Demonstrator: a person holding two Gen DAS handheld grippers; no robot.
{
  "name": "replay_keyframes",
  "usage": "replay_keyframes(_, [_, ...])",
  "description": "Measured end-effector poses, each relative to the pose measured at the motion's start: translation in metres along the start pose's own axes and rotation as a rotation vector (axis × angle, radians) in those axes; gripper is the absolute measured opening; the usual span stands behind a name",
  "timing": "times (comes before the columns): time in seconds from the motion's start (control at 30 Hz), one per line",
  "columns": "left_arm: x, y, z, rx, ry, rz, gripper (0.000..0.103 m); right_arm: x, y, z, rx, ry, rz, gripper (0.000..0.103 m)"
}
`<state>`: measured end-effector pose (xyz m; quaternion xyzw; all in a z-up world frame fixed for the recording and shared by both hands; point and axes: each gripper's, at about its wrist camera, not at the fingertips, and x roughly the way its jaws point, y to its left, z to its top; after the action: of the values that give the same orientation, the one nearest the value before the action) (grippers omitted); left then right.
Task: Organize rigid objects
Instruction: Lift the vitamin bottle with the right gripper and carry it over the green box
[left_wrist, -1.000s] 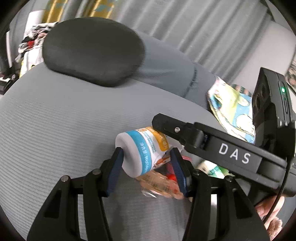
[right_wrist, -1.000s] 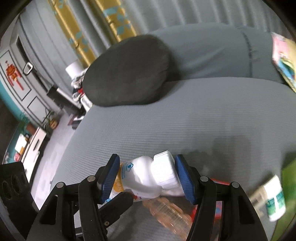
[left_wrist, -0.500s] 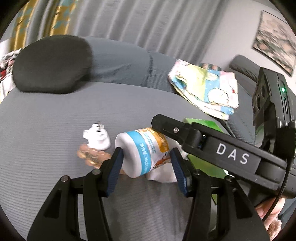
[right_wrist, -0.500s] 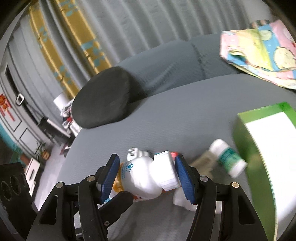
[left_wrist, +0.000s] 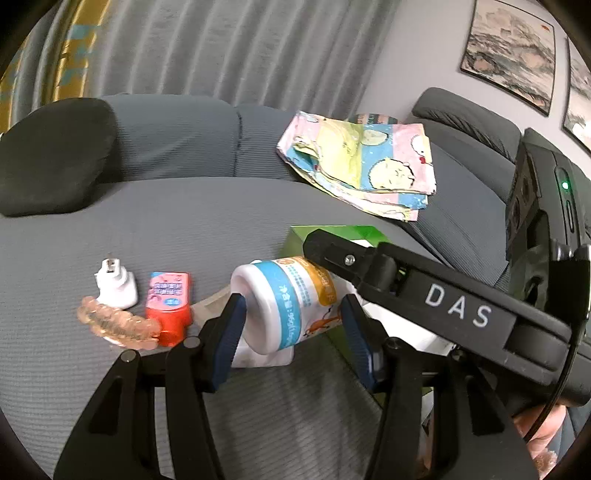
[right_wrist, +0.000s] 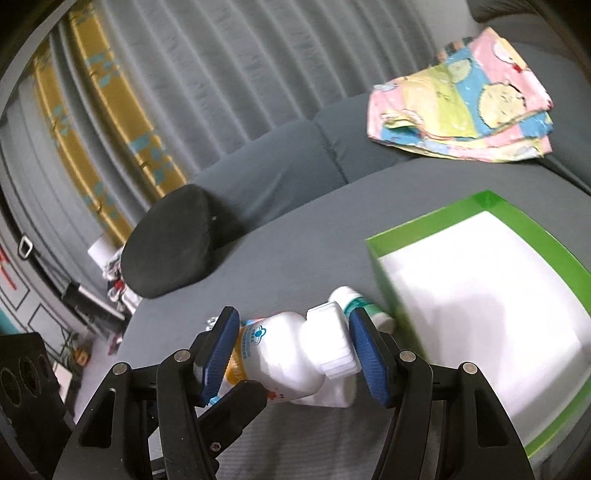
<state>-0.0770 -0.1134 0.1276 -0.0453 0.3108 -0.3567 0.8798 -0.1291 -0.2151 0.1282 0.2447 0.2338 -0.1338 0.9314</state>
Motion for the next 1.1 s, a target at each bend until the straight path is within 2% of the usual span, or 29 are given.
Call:
replay_keyframes(0.63, [0.038,-0.058,-0.001,0.065,0.03,-0.131,0.053,-0.038,-0.062,0.009,0.063,-0.078,-0.119,0.065])
replay_keyframes(1.1, [0.076,-0.088,-0.01,0.073,0.101,-0.214,0.053,-0.043,-0.108,0.01,0.138,-0.049,-0.218,0.065])
